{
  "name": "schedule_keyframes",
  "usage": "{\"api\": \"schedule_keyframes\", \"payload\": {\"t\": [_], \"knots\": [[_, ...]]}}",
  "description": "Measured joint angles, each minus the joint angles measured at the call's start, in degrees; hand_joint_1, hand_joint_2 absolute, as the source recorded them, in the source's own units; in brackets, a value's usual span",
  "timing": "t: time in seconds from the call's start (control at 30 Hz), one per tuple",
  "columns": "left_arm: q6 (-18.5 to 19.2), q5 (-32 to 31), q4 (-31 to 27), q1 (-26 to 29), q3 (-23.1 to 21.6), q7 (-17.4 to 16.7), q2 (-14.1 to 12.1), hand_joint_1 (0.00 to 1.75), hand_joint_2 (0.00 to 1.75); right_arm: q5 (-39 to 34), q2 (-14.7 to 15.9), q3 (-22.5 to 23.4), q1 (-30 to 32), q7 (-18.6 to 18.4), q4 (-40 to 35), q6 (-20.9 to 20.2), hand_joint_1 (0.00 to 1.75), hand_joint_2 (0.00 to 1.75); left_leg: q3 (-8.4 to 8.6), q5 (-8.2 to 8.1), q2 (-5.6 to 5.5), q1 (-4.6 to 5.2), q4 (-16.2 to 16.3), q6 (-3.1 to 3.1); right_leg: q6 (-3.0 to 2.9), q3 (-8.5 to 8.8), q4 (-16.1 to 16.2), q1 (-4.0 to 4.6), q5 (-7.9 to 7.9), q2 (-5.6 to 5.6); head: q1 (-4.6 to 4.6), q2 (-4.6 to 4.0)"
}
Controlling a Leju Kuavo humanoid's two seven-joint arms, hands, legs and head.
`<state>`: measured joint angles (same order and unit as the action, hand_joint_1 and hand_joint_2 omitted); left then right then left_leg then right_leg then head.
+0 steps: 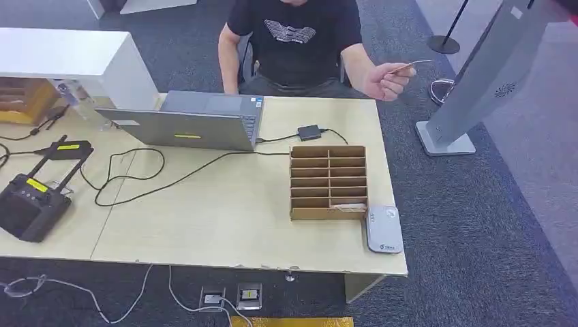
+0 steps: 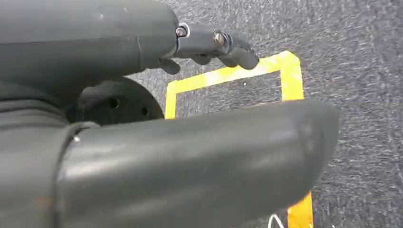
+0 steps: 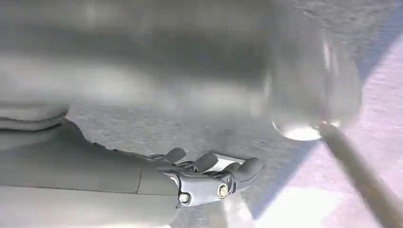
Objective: Pass the card to the sensor for recognition and then transmit it.
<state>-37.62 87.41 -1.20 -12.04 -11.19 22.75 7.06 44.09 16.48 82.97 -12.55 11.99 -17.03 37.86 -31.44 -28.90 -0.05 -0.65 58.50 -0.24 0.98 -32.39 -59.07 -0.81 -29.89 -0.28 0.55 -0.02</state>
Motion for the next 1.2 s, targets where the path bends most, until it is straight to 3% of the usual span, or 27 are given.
{"api": "schedule_keyframes", "payload": {"t": [0.03, 0.07, 0.13, 0.17, 0.2, 0.23, 0.27, 0.33, 0.37, 0.4, 0.47, 0.5, 0.53, 0.63, 0.67, 0.73, 0.83, 1.0, 1.13, 1.2], "knots": [[0.0, 0.0, 0.0, -0.02, 0.2, 0.11, 0.13, 0.0, 0.0, 0.51, 0.04, 0.04, -0.07, 1.26, -0.26, 0.0, 0.0, 1.75, 0.01, 0.0, 0.0, 0.0, 0.0, 0.0, 0.0, -0.01, 0.0, 0.0, 0.0, 0.02, -0.02, 0.0], [0.0, 0.0, 0.0, -0.04, 0.44, 0.24, 0.26, 0.0, 0.0, 2.52, -0.07, 0.06, -0.16, -0.13, -0.79, 0.0, 0.0, 1.75, 0.01, 0.0, 0.01, -0.01, 0.0, 0.0, 0.0, 0.0, 0.0, 0.01, 0.0, 0.03, 0.0, 0.0], [0.0, 0.0, 0.0, -0.06, 1.46, 1.07, 0.85, 0.0, 0.0, 10.63, -2.55, 0.09, -0.25, -7.34, -4.79, 0.0, 0.0, 1.75, -0.1, 0.0, -0.07, -0.1, -0.02, -0.01, -0.01, 0.11, -0.03, 0.1, -0.01, -0.06, 0.04, 0.0], [0.0, 0.0, 0.0, -0.23, 2.08, 1.18, 1.31, 0.0, 0.0, 13.21, -5.43, 0.09, -0.27, -5.88, -7.62, 0.0, 0.0, 1.75, -0.09, 0.01, -0.1, -0.11, -0.02, -0.02, -0.01, 0.1, -0.03, 0.12, -0.01, -0.09, 0.07, 0.0], [0.0, 0.0, 0.0, -0.43, 2.73, 1.12, 1.57, 0.0, 0.0, 13.04, -9.16, 0.09, -0.41, -2.08, -10.63, -0.04, 0.0, 1.75, -0.02, 0.02, -0.05, -0.17, -0.02, -0.03, -0.01, 0.07, -0.03, 0.17, -0.01, -0.06, -0.02, 0.0], [0.0, -0.04, 0.0, -0.54, 3.17, -0.25, 1.77, 0.0, 0.0, 10.68, -13.42, 0.11, -0.7, 1.32, -13.85, -1.16, 0.0, 1.75, 0.04, 0.02, 0.01, -0.26, -0.01, -0.06, -0.04, 0.08, 0.01, 0.26, 0.01, -0.01, 0.02, 0.0], [0.0, -0.18, 0.0, -0.54, 3.32, -3.09, 1.4, 0.0, 0.0, 7.88, -16.65, 0.09, -1.56, 1.63, -17.06, -3.49, 0.0, 1.75, 0.15, 0.03, 0.21, -0.34, 0.05, -0.07, -0.09, -0.01, 0.04, 0.34, 0.06, 0.23, 0.18, 0.0], [0.0, -0.48, 0.0, -0.35, 3.3, -8.12, -0.74, 0.0, 0.0, 4.42, -20.73, 0.0, -4.25, -2.62, -21.54, -9.34, 0.0, 1.75, 0.27, 0.04, 0.97, -0.16, 0.05, -0.07, -0.12, -0.35, -0.07, 0.13, 0.24, 0.97, 0.0, 0.0], [0.0, -0.5, 0.0, -0.3, 3.32, -9.82, -1.58, 0.0, 0.0, 4.26, -20.3, -0.07, -5.72, -4.19, -22.87, -11.22, 0.0, 1.75, 0.3, 0.05, 1.18, -0.09, 0.04, -0.07, -0.11, -0.48, -0.1, 0.08, 0.26, 1.22, -0.5, 0.0], [0.0, -0.48, 0.0, -0.06, 3.19, -10.97, -2.45, 0.0, 0.0, 4.33, -18.07, -0.41, -7.51, -5.73, -23.82, -12.95, 0.0, 1.75, 0.28, 0.05, 1.32, -0.09, 0.02, -0.08, -0.08, -0.48, -0.11, 0.09, 0.34, 1.37, -0.53, 0.0], [0.0, -0.42, 0.0, 0.24, 2.58, -12.18, -3.98, 0.0, 0.0, 4.72, -10.63, -2.17, -12.0, -8.19, -23.84, -16.6, 0.0, 1.75, 0.26, 0.05, 1.95, 0.05, 0.06, -0.07, -0.01, -0.72, -0.09, -0.01, 0.59, 1.9, -0.48, 0.0], [-0.02, -0.39, 0.0, 0.22, 2.36, -12.55, -4.37, 0.0, 0.0, 5.07, -4.92, -3.46, -13.98, -8.58, -23.1, -17.75, 0.0, 1.75, 0.2, 0.07, 1.97, 0.25, 0.07, -0.01, 0.18, -0.73, -0.09, -0.23, 0.68, 1.97, -0.55, 0.0], [-0.02, -0.48, 0.07, 0.14, 2.16, -12.81, -4.53, 0.0, 0.0, 5.38, 2.96, -4.66, -15.66, -8.42, -21.87, -18.67, 0.0, 1.75, 0.07, 0.12, 1.61, 0.55, 0.06, 0.42, 0.41, -0.6, -0.08, -0.53, 0.54, 1.54, -0.5, 0.0], [0.0, -2.77, 0.13, -0.48, 1.4, -14.49, -3.89, 0.0, 0.0, 6.58, 26.35, -7.92, -19.86, -3.97, -15.79, -24.19, 0.0, 1.75, -0.81, 0.44, -0.88, 1.41, 0.04, 1.06, 1.07, -0.37, -0.35, -1.4, 0.12, -0.97, -0.41, 0.0], [0.0, -3.47, 0.13, -0.56, 0.88, -15.21, -3.76, 0.0, 0.0, 7.19, 32.02, -9.87, -22.46, -2.22, -13.78, -25.92, 0.0, 1.75, -0.93, 0.48, -1.06, 1.4, 0.03, 1.09, 1.08, -0.39, -0.34, -1.38, 0.12, -1.11, -0.35, 0.0], [0.0, -4.26, 0.09, -0.71, -0.22, -16.53, -3.3, 0.0, 0.0, 9.4, 37.82, -13.8, -28.39, -0.23, -11.34, -27.26, 0.0, 1.75, -0.95, 0.48, -1.07, 1.05, 0.04, 1.1, 1.07, -0.27, -0.01, -1.06, 0.15, -1.15, -0.42, 0.0], [0.0, -6.45, -1.05, -0.79, -2.28, -19.39, -2.99, 0.0, 0.0, 12.75, 40.61, -21.01, -35.25, 1.3, -8.52, -28.55, 0.0, 1.75, -0.69, 0.34, -0.64, 0.89, 0.05, 0.99, 1.14, -0.19, 0.15, -0.87, 0.32, -0.66, -0.41, 0.0], [0.04, -7.52, -4.04, -0.72, -4.87, -20.28, -3.21, 0.0, 0.0, 14.4, 43.76, -30.2, -40.97, 4.38, -4.59, -30.49, 0.0, 1.75, -0.76, 0.56, -1.1, 0.89, 0.08, 1.15, 1.16, -0.22, 0.06, -0.87, 0.31, -1.21, -0.42, 0.0], [0.04, -8.63, -5.27, -0.19, -6.3, -20.46, -3.63, 0.0, 0.0, 15.21, 44.09, -35.9, -42.26, 15.01, -3.34, -39.04, 0.0, 1.75, -0.74, 0.52, -0.87, 0.86, 0.06, 1.08, 1.15, -0.24, 0.01, -0.83, 0.31, -0.94, -0.48, 0.0], [0.02, -7.72, -5.27, -0.5, -6.34, -18.78, -3.63, 0.0, 0.0, 15.58, 43.63, -39.51, -43.18, 15.29, -3.1, -41.59, 0.0, 1.75, -0.71, 0.52, -0.85, 0.82, 0.06, 1.08, 1.15, -0.24, 0.02, -0.8, 0.3, -0.89, -0.48, 0.0]]}}
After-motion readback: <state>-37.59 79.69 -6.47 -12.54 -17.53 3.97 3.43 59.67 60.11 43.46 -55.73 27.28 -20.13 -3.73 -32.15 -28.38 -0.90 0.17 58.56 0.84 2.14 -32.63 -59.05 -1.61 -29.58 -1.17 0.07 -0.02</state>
